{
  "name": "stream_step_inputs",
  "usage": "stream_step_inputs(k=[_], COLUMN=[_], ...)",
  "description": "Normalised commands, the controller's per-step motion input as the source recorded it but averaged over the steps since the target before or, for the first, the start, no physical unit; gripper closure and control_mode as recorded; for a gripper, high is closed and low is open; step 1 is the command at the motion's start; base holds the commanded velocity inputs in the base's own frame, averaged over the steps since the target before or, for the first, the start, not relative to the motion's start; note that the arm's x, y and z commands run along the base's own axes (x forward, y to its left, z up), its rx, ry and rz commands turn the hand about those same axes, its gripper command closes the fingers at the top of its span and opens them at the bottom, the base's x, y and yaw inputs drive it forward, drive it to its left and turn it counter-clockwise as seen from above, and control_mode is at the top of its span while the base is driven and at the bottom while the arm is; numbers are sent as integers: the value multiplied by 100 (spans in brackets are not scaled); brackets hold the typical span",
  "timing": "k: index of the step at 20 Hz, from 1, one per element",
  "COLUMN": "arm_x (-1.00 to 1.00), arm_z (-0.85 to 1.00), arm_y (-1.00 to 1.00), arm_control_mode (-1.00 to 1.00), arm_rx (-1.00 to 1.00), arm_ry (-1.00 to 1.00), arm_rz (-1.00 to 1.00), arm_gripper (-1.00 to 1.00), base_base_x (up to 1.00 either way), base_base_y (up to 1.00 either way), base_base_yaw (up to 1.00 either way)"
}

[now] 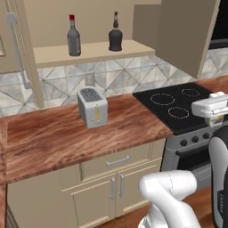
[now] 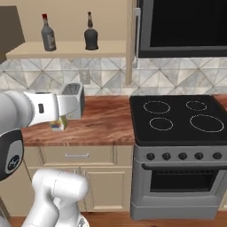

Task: Sort all alcoholic drinks to one cabinet, and non-alcoholic drinks to the other.

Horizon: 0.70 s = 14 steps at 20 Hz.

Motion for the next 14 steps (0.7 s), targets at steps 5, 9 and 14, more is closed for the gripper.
stream_step_inputs(k=[5, 9, 14], arm_x=[0, 0, 0], arm_z=[0, 0, 0], arm_y=[0, 0, 0], arm_control_mode=[100, 100, 100], arm_rx=[0, 0, 0], arm_ry=[0, 0, 0], arm_rz=[0, 0, 0], arm_gripper=[100, 100, 100], base_base_x=[-18, -1, 0], base_base_y=[-46, -53, -62], base_base_yaw=[1, 5, 7])
